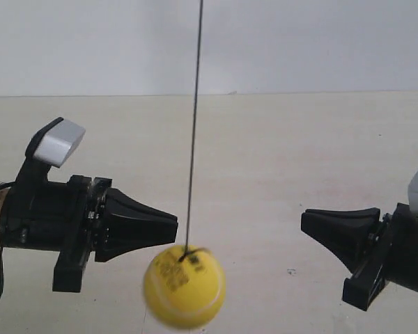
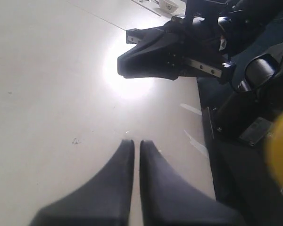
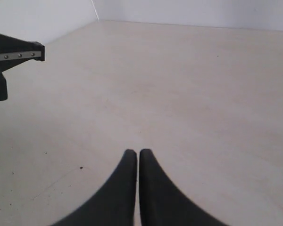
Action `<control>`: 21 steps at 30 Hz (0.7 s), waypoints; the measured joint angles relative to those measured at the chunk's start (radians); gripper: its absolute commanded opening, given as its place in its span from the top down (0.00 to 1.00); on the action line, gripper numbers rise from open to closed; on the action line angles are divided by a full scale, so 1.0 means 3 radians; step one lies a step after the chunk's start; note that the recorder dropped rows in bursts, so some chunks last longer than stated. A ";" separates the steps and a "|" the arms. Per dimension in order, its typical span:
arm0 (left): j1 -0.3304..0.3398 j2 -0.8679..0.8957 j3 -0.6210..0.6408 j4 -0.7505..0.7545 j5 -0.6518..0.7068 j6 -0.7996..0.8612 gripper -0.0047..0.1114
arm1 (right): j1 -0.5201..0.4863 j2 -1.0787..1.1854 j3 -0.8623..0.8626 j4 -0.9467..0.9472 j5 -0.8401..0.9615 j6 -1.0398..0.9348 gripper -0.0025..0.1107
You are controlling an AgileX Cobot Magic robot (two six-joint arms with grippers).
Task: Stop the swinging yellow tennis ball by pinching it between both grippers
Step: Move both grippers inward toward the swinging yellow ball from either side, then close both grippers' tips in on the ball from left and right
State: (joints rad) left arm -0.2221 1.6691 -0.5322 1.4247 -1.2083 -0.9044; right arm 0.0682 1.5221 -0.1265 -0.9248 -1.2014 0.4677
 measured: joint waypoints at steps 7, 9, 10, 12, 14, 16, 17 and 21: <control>0.0000 0.0000 -0.0014 -0.0027 -0.0006 0.0006 0.92 | 0.0000 0.0006 0.0000 0.0000 -0.0007 -0.0077 0.98; 0.0000 0.0000 -0.0018 -0.0051 -0.0006 0.0037 0.92 | 0.0000 0.0006 -0.0008 0.0016 -0.0014 -0.0111 0.98; 0.0000 0.0000 -0.0036 -0.0058 -0.0006 0.0060 0.92 | 0.0000 0.0006 -0.0010 0.0037 -0.0014 -0.0128 0.98; -0.0006 0.0000 -0.0092 -0.0075 -0.0006 0.0075 0.92 | 0.0000 0.0008 -0.0040 0.0085 -0.0020 -0.0142 0.98; -0.0013 0.0000 -0.0188 -0.0087 -0.0006 0.0084 0.92 | 0.0000 0.0008 -0.0087 0.0105 -0.0020 -0.0148 0.98; -0.0021 0.0000 -0.0292 -0.0101 -0.0006 0.0084 0.92 | 0.0000 0.0014 -0.0146 0.0111 -0.0027 -0.0122 0.98; -0.0021 0.0000 -0.0344 -0.0101 -0.0006 0.0078 0.92 | 0.0000 0.0014 -0.0181 0.0111 -0.0027 -0.0107 0.98; -0.0034 0.0002 -0.0496 -0.0114 -0.0006 0.0019 0.92 | 0.0000 0.0014 -0.0271 0.0079 -0.0027 -0.0045 0.98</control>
State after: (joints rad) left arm -0.2322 1.6697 -0.6809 1.3905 -1.2101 -0.8986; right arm 0.0682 1.5262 -0.2078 -0.9010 -1.2094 0.4542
